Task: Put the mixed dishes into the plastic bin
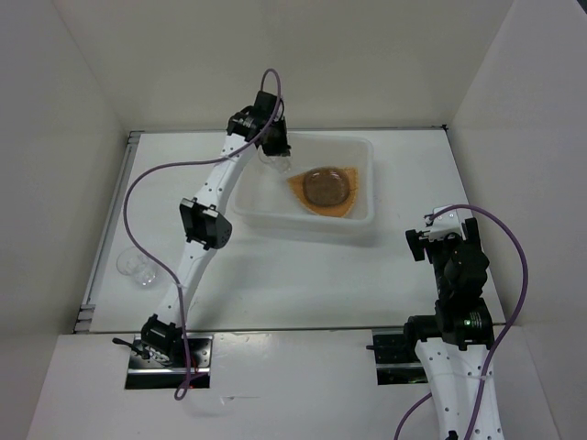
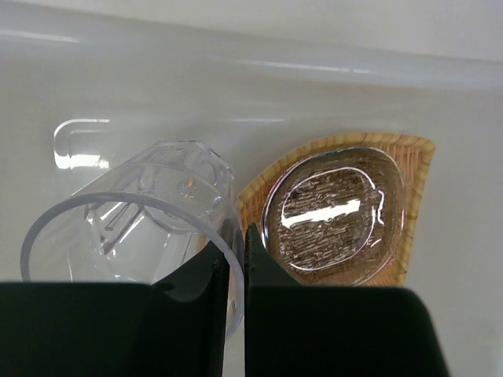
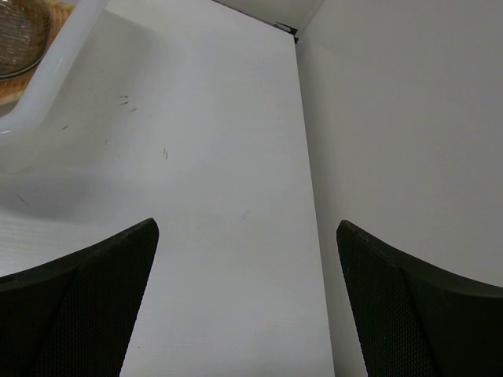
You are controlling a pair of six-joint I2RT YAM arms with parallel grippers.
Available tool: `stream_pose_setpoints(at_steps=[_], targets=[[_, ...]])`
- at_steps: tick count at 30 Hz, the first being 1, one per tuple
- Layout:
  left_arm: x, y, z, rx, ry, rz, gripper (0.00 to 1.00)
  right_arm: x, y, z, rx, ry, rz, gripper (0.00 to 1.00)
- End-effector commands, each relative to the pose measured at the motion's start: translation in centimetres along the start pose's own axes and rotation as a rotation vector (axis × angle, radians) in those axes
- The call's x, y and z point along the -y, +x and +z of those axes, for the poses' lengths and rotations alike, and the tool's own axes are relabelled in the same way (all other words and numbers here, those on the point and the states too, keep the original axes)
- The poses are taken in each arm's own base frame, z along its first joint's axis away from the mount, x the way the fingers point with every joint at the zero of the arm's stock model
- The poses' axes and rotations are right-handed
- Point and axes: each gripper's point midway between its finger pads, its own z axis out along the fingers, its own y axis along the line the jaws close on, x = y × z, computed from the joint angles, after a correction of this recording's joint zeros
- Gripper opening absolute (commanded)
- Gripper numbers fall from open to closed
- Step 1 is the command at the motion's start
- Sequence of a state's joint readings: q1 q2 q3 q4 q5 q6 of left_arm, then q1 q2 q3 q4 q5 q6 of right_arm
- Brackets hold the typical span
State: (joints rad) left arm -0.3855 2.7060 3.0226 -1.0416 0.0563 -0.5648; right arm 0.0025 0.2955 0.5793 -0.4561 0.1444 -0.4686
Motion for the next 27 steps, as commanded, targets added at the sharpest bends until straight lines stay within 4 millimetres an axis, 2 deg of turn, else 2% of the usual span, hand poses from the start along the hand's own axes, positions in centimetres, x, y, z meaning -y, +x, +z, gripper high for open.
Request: stream_pose_setpoints(at_steps=[1,2,3,9,16,17,21,24,25,26,27], targets=[[-0.3,-0.4,-1.0,0.013,-0.029,-0.023,0.00,0.6,-1.3,0.1,0.058,0.034,0.022,0.98],[-0.6,-0.1,-0.7,0.009,-0.044,-0.024,0.00,0.6,-1.3,0.1,0.058,0.034,0.022,0.98],[-0.6,-1.1,-1.7,0.039,-0.035,-0.028,0.00,0.6,-1.3,0.1,0.058,0.034,0.022,0.98],[-2.0,1.5,0.2,-0.048,-0.072,-0.044,0.00,0.4,-1.3,0.2,0.054,0.022,0.021,0.98],[-2.7,2.5,1.5,-0.074,-0.086,-0.037,0.00,0.4,-1.3,0.2,0.054,0.022,0.021,0.98],[-3.0,3.0,1.9,-0.091,-0.095,-0.039,0.01,0.4,-1.3,0.2,0.054,0.022,0.021,0.98],[-3.0,3.0,1.9,-0.091,-0.095,-0.039,0.06,0.4,-1.3,0.2,0.054,0.022,0.021,0.98],[-2.3,1.9,0.7,-0.058,-0.077,-0.027,0.24,0.4,-1.3,0.2,0.054,0.022,0.021,0.98],[-1.8,0.5,-0.4,-0.015,-0.069,-0.023,0.30,0.4,-1.3,0.2,0.054,0.022,0.021,0.98],[-1.5,-0.4,-1.1,0.015,-0.065,-0.012,0.45,0.4,-1.3,0.2,0.054,0.022,0.021,0.98],[-1.2,-1.8,-2.8,0.063,-0.074,-0.001,0.50,0.4,-1.3,0.2,0.054,0.022,0.021,0.98]])
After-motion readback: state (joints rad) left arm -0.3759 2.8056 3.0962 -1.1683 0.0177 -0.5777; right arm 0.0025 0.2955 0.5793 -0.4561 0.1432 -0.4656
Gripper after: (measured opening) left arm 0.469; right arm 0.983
